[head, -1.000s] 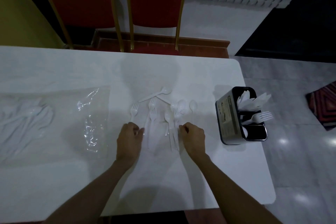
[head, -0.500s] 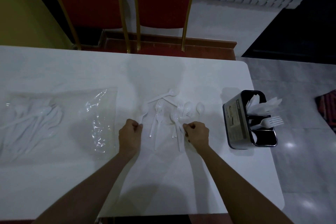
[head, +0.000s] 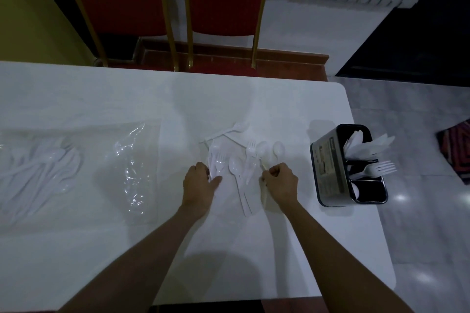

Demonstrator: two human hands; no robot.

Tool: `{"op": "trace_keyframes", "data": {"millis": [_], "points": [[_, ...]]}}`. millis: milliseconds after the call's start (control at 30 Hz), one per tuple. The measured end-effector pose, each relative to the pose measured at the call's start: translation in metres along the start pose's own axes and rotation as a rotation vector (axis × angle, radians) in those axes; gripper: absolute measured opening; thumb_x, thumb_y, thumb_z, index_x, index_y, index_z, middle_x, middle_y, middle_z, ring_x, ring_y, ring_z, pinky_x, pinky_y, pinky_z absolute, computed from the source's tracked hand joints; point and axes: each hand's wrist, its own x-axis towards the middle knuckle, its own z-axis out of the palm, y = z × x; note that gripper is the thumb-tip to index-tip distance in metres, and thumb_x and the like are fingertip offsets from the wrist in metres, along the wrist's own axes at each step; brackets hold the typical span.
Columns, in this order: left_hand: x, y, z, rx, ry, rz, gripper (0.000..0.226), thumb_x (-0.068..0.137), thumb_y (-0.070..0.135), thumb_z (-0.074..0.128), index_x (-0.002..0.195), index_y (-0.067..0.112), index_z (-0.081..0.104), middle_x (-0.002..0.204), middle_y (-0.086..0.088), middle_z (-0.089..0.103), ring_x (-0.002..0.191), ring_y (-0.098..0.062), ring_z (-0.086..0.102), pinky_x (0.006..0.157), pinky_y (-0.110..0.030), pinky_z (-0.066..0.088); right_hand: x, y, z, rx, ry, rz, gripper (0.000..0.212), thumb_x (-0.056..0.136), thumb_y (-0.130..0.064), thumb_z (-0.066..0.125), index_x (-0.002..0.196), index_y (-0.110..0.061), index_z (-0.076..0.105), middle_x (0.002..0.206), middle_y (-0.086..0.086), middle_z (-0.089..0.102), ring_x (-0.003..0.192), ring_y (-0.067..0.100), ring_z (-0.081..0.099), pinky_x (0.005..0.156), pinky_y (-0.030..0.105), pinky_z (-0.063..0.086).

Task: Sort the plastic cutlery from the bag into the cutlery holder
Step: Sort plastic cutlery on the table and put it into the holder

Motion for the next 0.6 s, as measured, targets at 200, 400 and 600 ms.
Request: {"op": "trace_keyframes", "data": {"millis": [200,400,600], "points": [[-0.002,-0.01,-0.011,0.019,-0.007,-0.033,0.02,0.08,0.023,0.072,0.077,0.008,0.059,0.07,-0.003,0.057,0.068,-0.021,0.055,0.063,-0.029,0.039,0.003,-0.015,0.006,0.053,0.004,-0.071,0.018,0.088,-0.017,0.065,0.102,-0.006,0.06,0.081,0.0,0.06,0.08,0.02,0.061,0.083,0.04,0.056],[-0.005,-0.014,-0.019,0.031,-0.068,-0.038,0.026,0.075,0.018,0.073,0.061,0.015,0.051,0.057,0.003,0.051,0.06,-0.018,0.051,0.053,-0.025,0.032,0.005,-0.037,0.027,-0.053,0.002,-0.122,0.019,0.085,-0.021,0.067,0.088,-0.003,0.061,0.074,0.002,0.058,0.068,0.015,0.053,0.052,0.021,0.038],[0.001,-0.014,-0.018,0.021,-0.019,-0.023,0.025,0.077,0.027,0.073,0.074,0.01,0.056,0.064,0.001,0.053,0.063,-0.019,0.052,0.056,-0.028,0.038,0.011,-0.038,0.029,-0.185,-0.035,-0.106,0.027,0.081,-0.027,0.073,0.081,-0.011,0.051,0.067,-0.002,0.049,0.06,0.014,0.048,0.054,0.024,0.034]]}}
